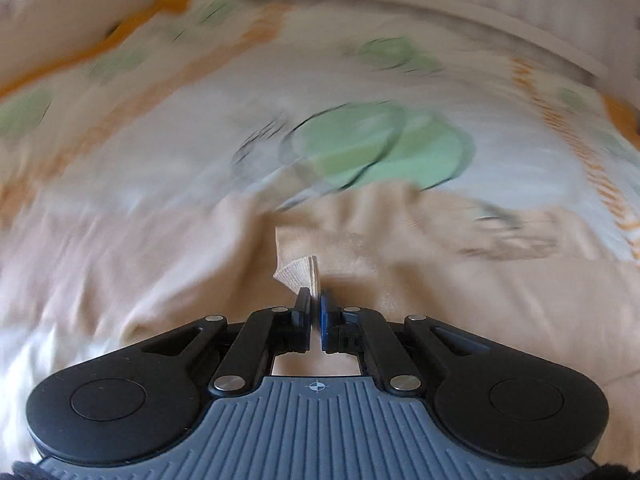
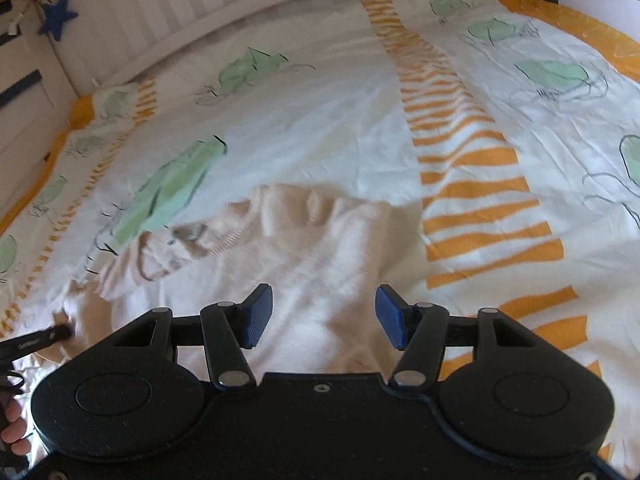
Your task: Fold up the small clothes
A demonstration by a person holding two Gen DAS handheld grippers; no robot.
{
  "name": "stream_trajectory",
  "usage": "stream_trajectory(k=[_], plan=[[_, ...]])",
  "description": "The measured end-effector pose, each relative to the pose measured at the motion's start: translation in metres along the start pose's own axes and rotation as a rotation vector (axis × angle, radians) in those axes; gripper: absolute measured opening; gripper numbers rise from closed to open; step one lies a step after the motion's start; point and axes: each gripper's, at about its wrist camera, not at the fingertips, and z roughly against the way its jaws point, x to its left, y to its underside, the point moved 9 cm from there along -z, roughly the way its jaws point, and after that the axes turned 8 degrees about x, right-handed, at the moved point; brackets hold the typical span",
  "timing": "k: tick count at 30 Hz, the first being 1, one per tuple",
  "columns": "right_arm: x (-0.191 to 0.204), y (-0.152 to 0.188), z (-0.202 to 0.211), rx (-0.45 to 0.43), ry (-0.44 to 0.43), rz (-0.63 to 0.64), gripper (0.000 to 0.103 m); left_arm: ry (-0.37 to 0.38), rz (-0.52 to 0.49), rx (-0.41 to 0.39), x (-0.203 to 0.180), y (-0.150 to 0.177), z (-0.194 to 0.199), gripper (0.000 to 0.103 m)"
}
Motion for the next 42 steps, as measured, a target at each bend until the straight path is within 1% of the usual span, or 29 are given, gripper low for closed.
stream_trajectory(k=[2, 3, 4, 8, 11, 13, 14, 15, 16, 17, 21, 23, 24, 25, 26, 28, 29, 31, 32, 33, 34, 36, 37, 38, 39, 40, 41, 42], plan=[[-0.006, 0.001, -0.003, 0.004, 0.019, -0.007, 0.063, 0.031, 0.071, 0.048, 0.015, 0.009, -0.006, 0.005], [-0.01, 0.0, -0.004, 0.004, 0.031, -0.012, 0.063, 0.044, 0.093, 0.061, 0.02, 0.014, -0.008, 0.005], [-0.013, 0.0, -0.005, 0.002, 0.04, -0.018, 0.063, 0.051, 0.093, 0.063, 0.021, 0.017, -0.008, 0.006], [-0.024, -0.003, -0.012, -0.004, 0.044, -0.051, 0.063, 0.007, -0.002, 0.054, 0.013, 0.023, -0.003, 0.007], [-0.025, -0.003, -0.02, 0.003, 0.018, -0.065, 0.062, -0.017, -0.046, 0.055, 0.007, 0.02, -0.006, 0.007], [-0.022, -0.001, -0.024, 0.01, -0.003, -0.066, 0.051, -0.021, -0.053, 0.056, 0.007, 0.02, -0.006, 0.007], [-0.02, 0.0, -0.026, 0.021, -0.005, -0.058, 0.029, -0.023, -0.058, 0.055, 0.007, 0.021, -0.005, 0.007], [-0.019, 0.002, -0.028, 0.033, -0.006, -0.05, 0.013, -0.026, -0.068, 0.053, 0.006, 0.021, -0.005, 0.007], [-0.018, 0.002, -0.028, 0.03, 0.005, -0.048, 0.013, -0.029, -0.076, 0.054, 0.004, 0.021, -0.007, 0.007], [-0.021, 0.002, -0.026, 0.027, 0.034, -0.051, 0.012, -0.029, -0.083, 0.054, 0.004, 0.021, -0.007, 0.007], [-0.036, -0.001, -0.022, 0.018, 0.101, -0.078, 0.004, -0.017, -0.086, 0.059, 0.002, 0.019, -0.009, 0.007], [-0.041, 0.0, -0.022, 0.023, 0.122, -0.091, 0.004, -0.018, -0.085, 0.059, 0.003, 0.019, -0.01, 0.008], [-0.042, 0.0, -0.021, 0.018, 0.114, -0.102, 0.004, -0.02, -0.089, 0.059, 0.003, 0.019, -0.01, 0.009], [-0.042, -0.002, -0.018, 0.007, 0.098, -0.112, 0.007, -0.025, -0.097, 0.061, 0.003, 0.019, -0.009, 0.013], [-0.04, -0.005, -0.013, -0.013, 0.079, -0.117, 0.017, -0.034, -0.104, 0.061, 0.003, 0.019, -0.009, 0.023], [-0.032, -0.012, -0.003, -0.056, 0.065, -0.089, 0.018, -0.054, -0.118, 0.061, 0.006, 0.02, -0.008, 0.029], [-0.027, -0.014, 0.0, -0.068, 0.066, -0.067, 0.018, -0.052, -0.123, 0.065, 0.007, 0.021, -0.008, 0.029], [-0.019, -0.014, 0.002, -0.071, 0.077, -0.026, 0.032, -0.041, -0.125, 0.065, 0.008, 0.023, -0.007, 0.03], [-0.015, -0.013, 0.001, -0.066, 0.076, -0.013, 0.048, -0.04, -0.13, 0.066, 0.009, 0.024, -0.006, 0.031], [-0.012, -0.012, -0.001, -0.059, 0.072, -0.007, 0.057, -0.042, -0.136, 0.066, 0.009, 0.025, -0.005, 0.032], [-0.011, -0.01, -0.004, -0.048, 0.071, -0.004, 0.058, -0.046, -0.145, 0.067, 0.009, 0.026, -0.004, 0.034], [-0.011, -0.005, -0.011, -0.01, 0.094, -0.002, 0.058, -0.075, -0.163, 0.065, 0.009, 0.027, -0.004, 0.045], [-0.013, -0.003, -0.015, 0.015, 0.111, -0.005, 0.058, -0.112, -0.164, 0.065, 0.012, 0.027, -0.004, 0.064], [-0.016, 0.0, -0.018, 0.035, 0.127, -0.011, 0.058, -0.17, -0.152, 0.063, 0.017, 0.028, -0.005, 0.084], [-0.018, 0.004, -0.02, 0.047, 0.135, -0.017, 0.059, -0.204, -0.136, 0.061, 0.021, 0.029, -0.006, 0.09], [-0.019, 0.006, -0.021, 0.056, 0.133, -0.022, 0.06, -0.207, -0.117, 0.063, 0.025, 0.03, -0.008, 0.092], [-0.019, 0.008, -0.021, 0.06, 0.131, -0.026, 0.062, -0.182, -0.089, 0.068, 0.028, 0.032, -0.009, 0.092], [-0.018, 0.009, -0.021, 0.064, 0.131, -0.026, 0.068, -0.16, -0.059, 0.071, 0.031, 0.034, -0.01, 0.092]])
